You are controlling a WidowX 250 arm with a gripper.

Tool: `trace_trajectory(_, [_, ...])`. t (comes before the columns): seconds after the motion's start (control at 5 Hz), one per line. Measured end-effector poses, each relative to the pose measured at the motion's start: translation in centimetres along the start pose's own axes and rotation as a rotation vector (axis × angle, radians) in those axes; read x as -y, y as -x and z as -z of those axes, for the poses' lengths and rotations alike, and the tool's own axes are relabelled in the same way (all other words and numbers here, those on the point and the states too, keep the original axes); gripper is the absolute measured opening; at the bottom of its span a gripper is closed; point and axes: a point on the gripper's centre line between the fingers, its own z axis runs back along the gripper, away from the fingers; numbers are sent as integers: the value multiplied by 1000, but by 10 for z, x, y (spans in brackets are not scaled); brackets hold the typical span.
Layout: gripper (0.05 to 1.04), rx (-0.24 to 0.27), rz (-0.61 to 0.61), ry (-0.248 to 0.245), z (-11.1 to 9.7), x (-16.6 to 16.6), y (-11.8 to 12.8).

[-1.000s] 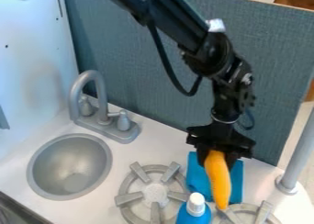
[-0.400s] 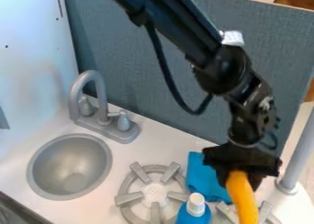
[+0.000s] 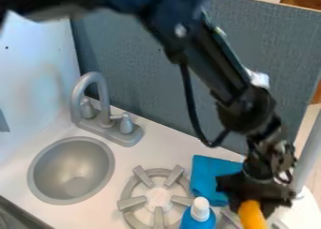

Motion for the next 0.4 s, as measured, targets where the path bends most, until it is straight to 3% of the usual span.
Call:
trace_trajectory(0.2, [621, 42, -31, -19, 13, 4, -1])
trace_trajectory(0.4, [696, 47, -33, -25, 24, 5, 1])
